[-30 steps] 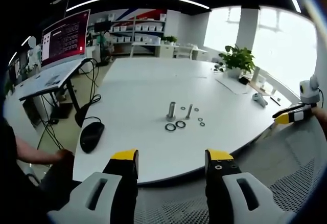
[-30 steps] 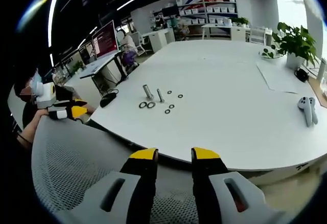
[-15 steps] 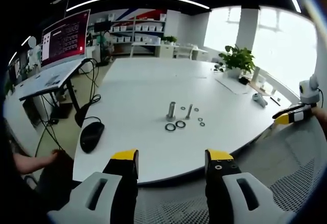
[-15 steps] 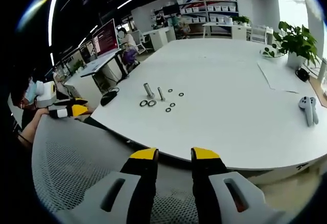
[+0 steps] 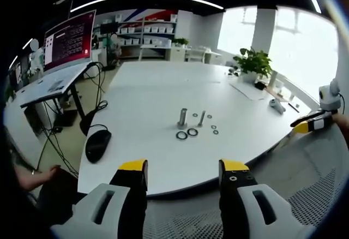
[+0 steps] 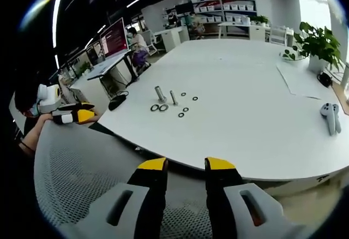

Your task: Place the washer onto the threaded stud by aligning its center hole with the stud, sliding it down to the base, and recovering from edge contact or off-axis alignment until the washer reaches the visible bottom stop.

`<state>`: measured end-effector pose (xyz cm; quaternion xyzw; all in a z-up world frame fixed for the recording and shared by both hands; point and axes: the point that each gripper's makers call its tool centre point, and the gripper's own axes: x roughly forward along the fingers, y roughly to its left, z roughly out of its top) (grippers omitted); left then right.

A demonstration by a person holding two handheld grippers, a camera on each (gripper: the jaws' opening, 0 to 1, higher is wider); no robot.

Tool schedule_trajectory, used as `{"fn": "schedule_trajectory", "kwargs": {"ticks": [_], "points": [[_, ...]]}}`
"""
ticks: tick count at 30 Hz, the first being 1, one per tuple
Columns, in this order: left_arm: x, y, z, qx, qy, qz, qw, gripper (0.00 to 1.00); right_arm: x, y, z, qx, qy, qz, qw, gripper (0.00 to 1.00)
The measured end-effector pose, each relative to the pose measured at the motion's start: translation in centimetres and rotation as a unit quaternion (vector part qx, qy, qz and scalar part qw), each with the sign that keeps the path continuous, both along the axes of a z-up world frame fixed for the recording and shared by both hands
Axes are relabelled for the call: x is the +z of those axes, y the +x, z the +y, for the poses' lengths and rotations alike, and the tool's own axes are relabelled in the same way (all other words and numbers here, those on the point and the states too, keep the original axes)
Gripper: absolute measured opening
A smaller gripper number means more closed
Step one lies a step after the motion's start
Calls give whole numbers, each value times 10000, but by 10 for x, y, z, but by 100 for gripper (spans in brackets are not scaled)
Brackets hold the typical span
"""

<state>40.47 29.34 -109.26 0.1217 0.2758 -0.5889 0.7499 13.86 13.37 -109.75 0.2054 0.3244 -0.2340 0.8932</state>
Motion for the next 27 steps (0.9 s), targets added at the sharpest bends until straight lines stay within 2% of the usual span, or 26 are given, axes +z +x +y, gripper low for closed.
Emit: {"fn": "schedule_trajectory", "kwargs": {"ticks": [27], "points": [[0,-1,0,-23,7,6,10000,52,-5,2,5,163,57,68,9998,30]]}}
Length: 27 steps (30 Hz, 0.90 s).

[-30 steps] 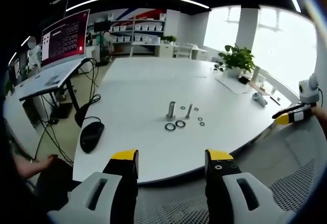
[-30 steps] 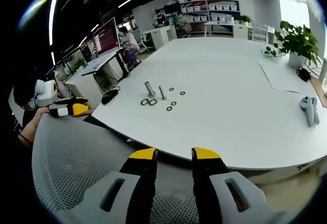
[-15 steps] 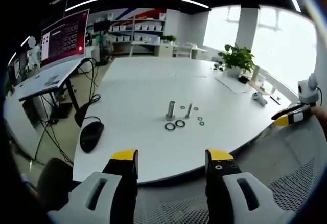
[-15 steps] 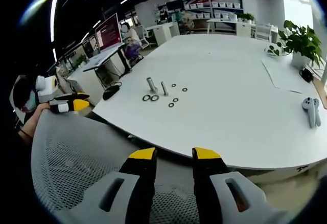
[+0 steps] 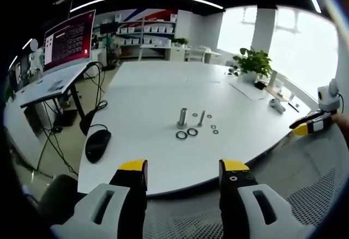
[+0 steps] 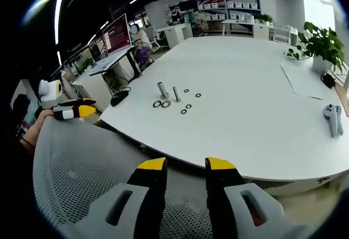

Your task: Place the washer onto the threaded stud by aligning its center hole with the stud, sliding it down to the base, and recovering from edge contact or off-axis alignment until the washer reaches the visible bottom stop.

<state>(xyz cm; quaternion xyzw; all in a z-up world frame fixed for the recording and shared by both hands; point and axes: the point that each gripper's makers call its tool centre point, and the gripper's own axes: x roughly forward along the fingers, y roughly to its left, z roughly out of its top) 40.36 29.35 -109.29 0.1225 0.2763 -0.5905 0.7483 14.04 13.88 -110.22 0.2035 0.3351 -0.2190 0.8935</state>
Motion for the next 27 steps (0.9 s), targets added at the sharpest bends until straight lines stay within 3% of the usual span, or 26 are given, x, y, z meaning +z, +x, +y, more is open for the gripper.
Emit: {"fn": "schedule_trajectory", "kwargs": {"ticks": [6,9,14,16,20,24,27], "points": [[0,0,-1,-7,14,1,10000,52,-3,-1,2,133,37,123,9998,30],[1,0,0,9,-8,14,10000,52,-8,0,10,512,84,387,9979,30],[1,0,-2,12,10,9,10000,51,-5,6,14,776,309,97,9965,28],[0,2,-1,20,-3,15,10000,51,-1,9,15,1087,344,-28,9935,28],[1,0,-1,19,-3,16,10000,51,7,8,-7,1175,-93,147,9929,28],[0,3,0,31,-14,16,10000,51,20,12,-19,1297,-55,79,9915,22],[1,0,-1,21,-7,15,10000,51,32,25,-24,1342,114,-220,9906,22]]}}
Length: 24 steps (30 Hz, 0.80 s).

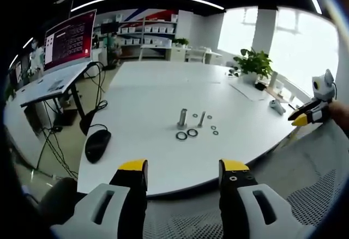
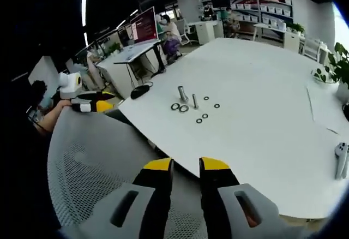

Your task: Place the washer onto the threaded stud by aligning its center hole with the stud, sliding it down to the base, and recovering from edge contact or off-axis alignment until the washer reaches the visible bottom stop.

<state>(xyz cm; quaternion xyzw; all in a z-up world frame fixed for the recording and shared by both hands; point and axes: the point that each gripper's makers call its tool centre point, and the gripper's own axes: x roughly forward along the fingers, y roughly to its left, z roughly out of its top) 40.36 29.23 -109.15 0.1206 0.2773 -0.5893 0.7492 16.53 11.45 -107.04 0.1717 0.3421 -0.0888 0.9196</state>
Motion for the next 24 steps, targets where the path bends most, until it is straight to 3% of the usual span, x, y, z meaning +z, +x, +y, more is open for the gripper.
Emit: {"fn": "schedule_trajectory", "kwargs": {"ticks": [2,4,11,17,24], "points": [[-4,4,1,1,-5,3,10000,51,7,9,-1,-58,177,-163,9997,21],[-2,3,1,6,-14,7,10000,51,13,20,4,154,378,-327,9986,21],[0,2,0,49,-85,27,9999,51,21,62,14,944,299,-194,9949,14],[1,2,-1,53,-105,35,9999,51,17,94,20,1796,-79,268,9833,16],[2,1,-2,52,-119,44,9999,51,-3,129,14,2523,-672,845,9616,17]]}}
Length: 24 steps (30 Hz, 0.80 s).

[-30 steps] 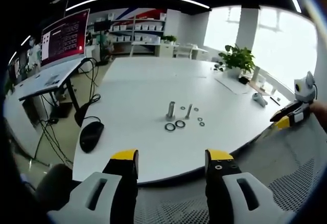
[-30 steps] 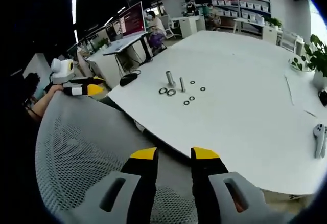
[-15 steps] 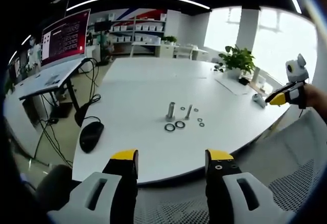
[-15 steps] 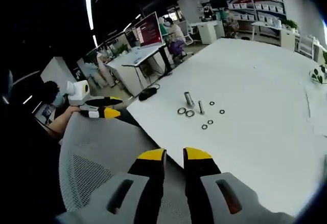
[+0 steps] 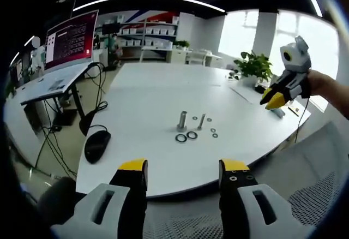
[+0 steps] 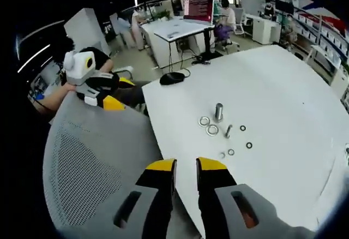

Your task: Place the washer onto the threaded stud by aligning its center hole with the stud, sliding it down to the base, and recovering from edge contact or off-axis alignment until the washer reaches the visible bottom stop.

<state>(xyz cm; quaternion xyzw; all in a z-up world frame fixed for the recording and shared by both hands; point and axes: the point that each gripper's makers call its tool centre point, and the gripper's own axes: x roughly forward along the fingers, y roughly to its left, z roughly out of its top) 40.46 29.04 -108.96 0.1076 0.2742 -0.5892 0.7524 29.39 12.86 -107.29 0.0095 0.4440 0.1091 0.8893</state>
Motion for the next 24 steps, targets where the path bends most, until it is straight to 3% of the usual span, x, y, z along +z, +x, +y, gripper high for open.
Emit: {"fn": "schedule_trajectory", "kwargs": {"ticks": [4,10,19,24], "points": [[1,0,0,20,-18,2,10000,51,-16,18,2,446,-292,217,9983,18],[2,2,0,85,-100,28,9999,51,-48,50,14,1200,-581,546,9896,18],[2,2,-1,104,-89,5,9999,47,-92,81,1,1538,-892,1021,9788,21],[0,5,0,123,-97,5,9999,47,-107,91,-1,1683,-993,1212,9732,24]]}}
